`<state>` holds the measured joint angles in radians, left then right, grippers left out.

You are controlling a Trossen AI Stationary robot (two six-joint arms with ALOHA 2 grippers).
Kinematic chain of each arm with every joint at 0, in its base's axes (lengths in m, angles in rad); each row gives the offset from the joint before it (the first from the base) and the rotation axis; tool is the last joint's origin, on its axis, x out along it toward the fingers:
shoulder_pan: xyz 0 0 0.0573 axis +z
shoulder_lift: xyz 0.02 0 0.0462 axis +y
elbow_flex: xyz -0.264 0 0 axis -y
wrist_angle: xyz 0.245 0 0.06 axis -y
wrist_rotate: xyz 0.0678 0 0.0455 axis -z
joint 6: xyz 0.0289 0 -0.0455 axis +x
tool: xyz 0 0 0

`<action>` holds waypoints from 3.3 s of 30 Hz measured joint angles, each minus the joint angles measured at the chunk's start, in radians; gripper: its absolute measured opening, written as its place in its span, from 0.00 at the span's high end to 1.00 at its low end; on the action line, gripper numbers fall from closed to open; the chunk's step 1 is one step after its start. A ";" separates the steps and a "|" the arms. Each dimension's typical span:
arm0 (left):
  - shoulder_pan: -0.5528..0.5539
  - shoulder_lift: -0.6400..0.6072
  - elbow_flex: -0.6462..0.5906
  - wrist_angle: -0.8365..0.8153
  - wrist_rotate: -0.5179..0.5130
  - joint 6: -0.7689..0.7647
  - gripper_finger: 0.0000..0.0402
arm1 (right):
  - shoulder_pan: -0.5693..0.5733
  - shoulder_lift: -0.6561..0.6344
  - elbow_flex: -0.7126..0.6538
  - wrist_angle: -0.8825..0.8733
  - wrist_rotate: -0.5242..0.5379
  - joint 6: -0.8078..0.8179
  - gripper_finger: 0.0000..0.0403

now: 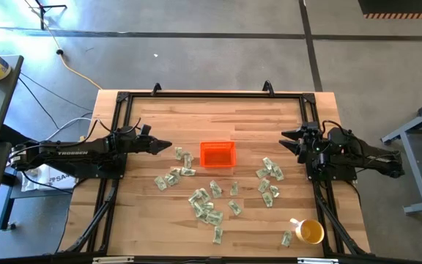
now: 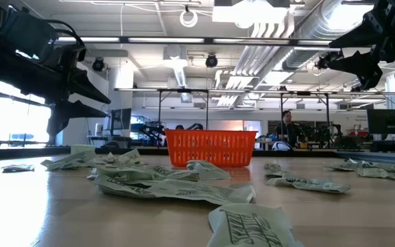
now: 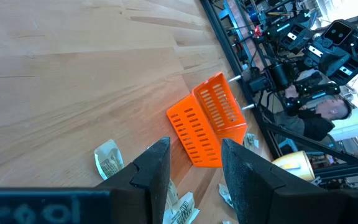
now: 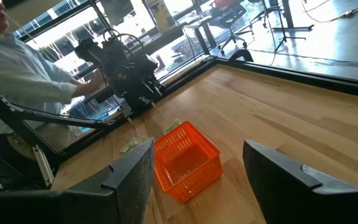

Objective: Pick and place Stevia / Truvia into bins

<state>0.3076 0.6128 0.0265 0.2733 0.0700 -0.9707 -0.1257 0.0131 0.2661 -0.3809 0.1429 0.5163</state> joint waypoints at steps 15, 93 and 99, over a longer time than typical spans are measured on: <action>0.000 0.000 0.000 0.000 0.000 0.000 0.56 | 0.000 0.000 0.000 0.000 0.000 0.000 0.41; 0.000 0.004 0.001 0.670 -0.165 -0.277 0.56 | -0.019 0.284 0.000 0.359 0.099 0.439 0.41; 0.000 0.004 0.002 0.626 -0.148 -0.222 0.56 | -0.018 0.688 0.128 0.050 -0.072 0.410 0.41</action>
<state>0.3077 0.6171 0.0280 0.8994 -0.0784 -1.1931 -0.1440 0.7015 0.3939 -0.3311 0.0709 0.9264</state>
